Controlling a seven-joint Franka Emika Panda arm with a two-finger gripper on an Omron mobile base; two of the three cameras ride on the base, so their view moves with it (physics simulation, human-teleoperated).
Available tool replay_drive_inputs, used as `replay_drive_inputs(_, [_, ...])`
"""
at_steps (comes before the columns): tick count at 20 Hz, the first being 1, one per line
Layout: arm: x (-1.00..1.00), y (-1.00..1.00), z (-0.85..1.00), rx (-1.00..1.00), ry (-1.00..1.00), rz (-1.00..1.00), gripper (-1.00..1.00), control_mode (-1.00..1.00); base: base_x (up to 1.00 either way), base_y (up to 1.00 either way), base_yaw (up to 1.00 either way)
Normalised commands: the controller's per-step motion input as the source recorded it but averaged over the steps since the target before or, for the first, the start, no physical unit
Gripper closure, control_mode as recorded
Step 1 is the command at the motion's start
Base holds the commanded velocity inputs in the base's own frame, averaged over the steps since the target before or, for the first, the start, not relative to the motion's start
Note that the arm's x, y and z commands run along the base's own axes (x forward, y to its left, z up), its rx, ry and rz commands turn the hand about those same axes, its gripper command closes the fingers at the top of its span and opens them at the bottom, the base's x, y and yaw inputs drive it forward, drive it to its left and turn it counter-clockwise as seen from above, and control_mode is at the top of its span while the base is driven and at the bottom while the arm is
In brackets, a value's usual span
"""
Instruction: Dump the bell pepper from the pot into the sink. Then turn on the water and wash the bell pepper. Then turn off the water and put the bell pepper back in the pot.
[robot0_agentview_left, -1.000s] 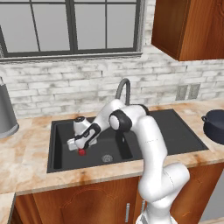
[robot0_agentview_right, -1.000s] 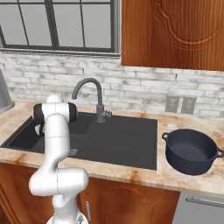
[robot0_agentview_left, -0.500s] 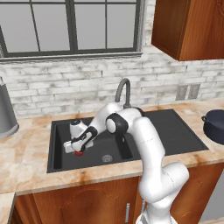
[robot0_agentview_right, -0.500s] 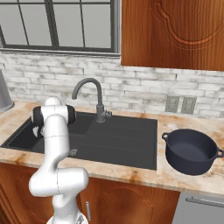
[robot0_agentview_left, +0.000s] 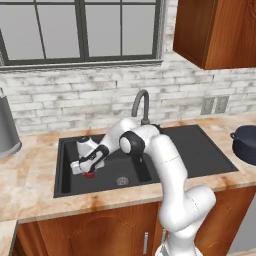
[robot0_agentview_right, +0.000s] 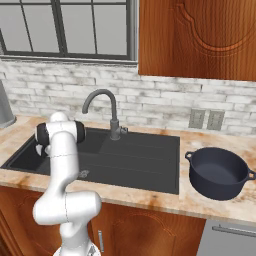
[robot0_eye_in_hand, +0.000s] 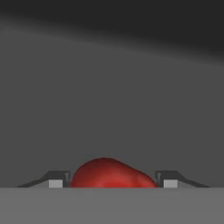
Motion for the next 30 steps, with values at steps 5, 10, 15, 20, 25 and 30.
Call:
replay_drive_inputs(5, [-0.62,0.00,0.50,0.00,-0.12,0.00,1.00,-1.00,0.00,0.00,0.00])
replay_drive_inputs(10, [-0.66,-0.07,1.00,0.00,-0.28,-0.02,1.00,-1.00,0.00,0.00,0.00])
replay_drive_inputs(15, [-0.31,-0.21,1.00,0.00,-0.27,-0.06,1.00,-1.00,0.00,0.00,0.00])
replay_drive_inputs(20, [-0.01,-0.29,1.00,0.02,-0.14,-0.09,1.00,-1.00,0.00,0.00,0.00])
replay_drive_inputs(25, [-0.01,-0.37,1.00,0.07,-0.02,-0.08,1.00,-1.00,0.00,0.00,0.00])
replay_drive_inputs(30, [-0.26,-0.44,1.00,0.11,0.00,-0.07,1.00,-1.00,0.00,0.00,0.00])
